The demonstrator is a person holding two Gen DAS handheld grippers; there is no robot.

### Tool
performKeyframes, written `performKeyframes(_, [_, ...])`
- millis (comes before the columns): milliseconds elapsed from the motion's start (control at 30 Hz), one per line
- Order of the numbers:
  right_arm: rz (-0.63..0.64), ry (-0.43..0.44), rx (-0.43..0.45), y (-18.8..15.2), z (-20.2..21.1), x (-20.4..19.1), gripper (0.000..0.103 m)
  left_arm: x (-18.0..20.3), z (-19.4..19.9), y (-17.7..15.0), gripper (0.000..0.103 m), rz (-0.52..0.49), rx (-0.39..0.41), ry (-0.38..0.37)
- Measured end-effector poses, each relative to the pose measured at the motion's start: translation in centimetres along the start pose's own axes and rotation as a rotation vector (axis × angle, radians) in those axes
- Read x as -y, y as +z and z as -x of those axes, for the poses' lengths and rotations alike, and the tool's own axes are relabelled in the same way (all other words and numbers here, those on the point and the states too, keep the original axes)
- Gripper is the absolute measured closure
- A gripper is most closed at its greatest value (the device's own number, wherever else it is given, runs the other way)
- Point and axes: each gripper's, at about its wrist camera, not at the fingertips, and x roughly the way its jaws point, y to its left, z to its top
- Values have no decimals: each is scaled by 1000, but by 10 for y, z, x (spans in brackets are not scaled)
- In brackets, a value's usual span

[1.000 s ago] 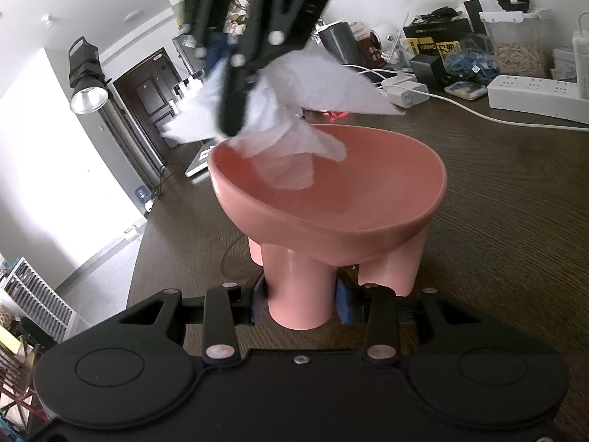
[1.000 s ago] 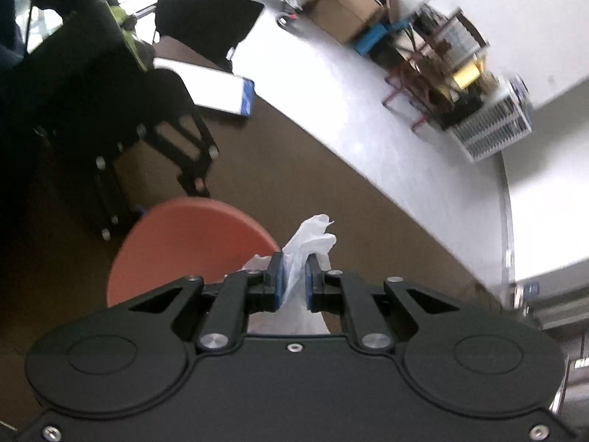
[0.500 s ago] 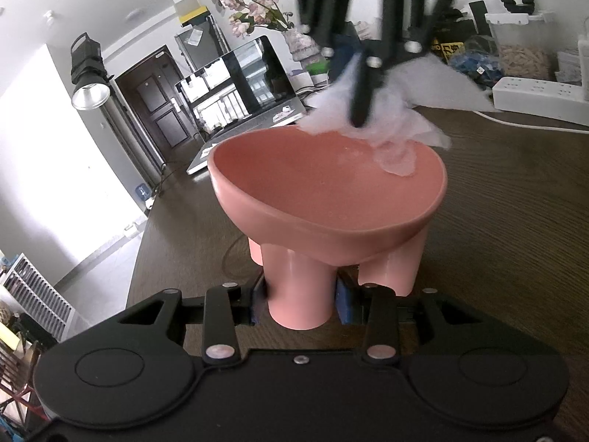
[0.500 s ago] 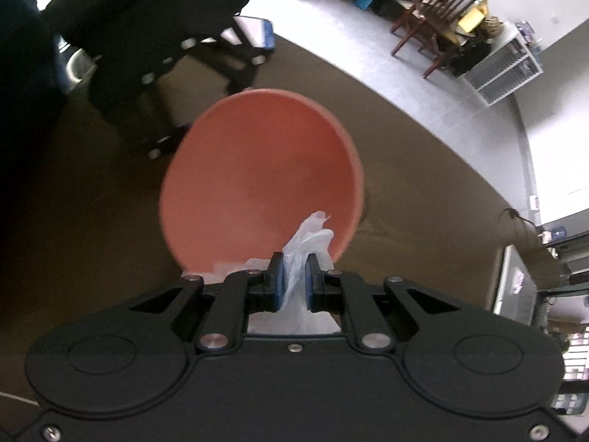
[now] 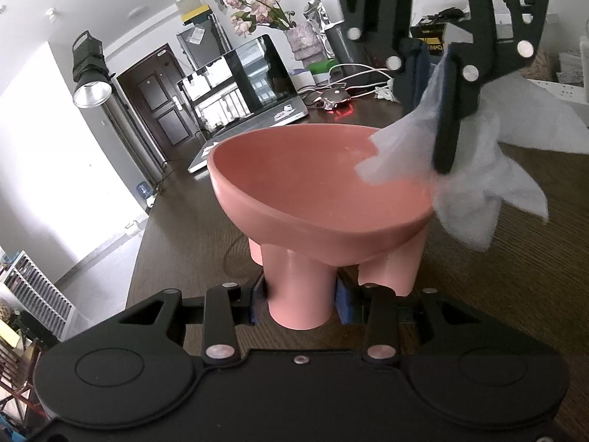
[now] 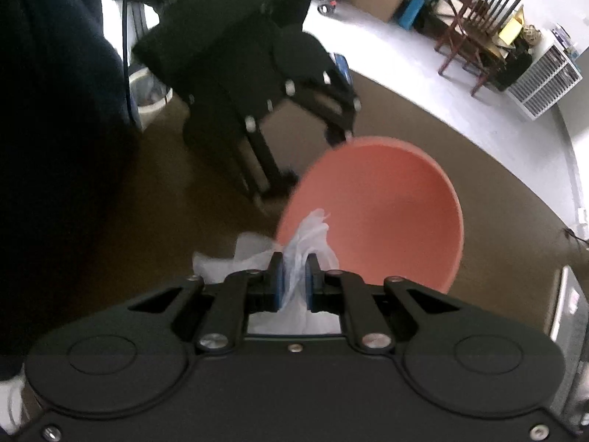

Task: Clean bowl
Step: 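Scrub the tissue around the bowl's inner basin with the right gripper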

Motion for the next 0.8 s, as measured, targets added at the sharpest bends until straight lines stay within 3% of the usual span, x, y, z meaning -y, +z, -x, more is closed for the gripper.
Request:
performKeyframes(200, [-64,-47,78,23,-13,22,92,-2,-1,-2,65,27,-14,2])
performKeyframes(367, [-80,-107,79,31,-23,41,92,-2,-1,-2,65,44,-20,4])
performKeyframes(600, [-169,-177,-2,-7,-13,66,91,-4,0,-3,65,75,-20,6])
performKeyframes(800, [-175,-123,-36,-25,-7,43,92,-8,-2,-4,65,78,-15,1])
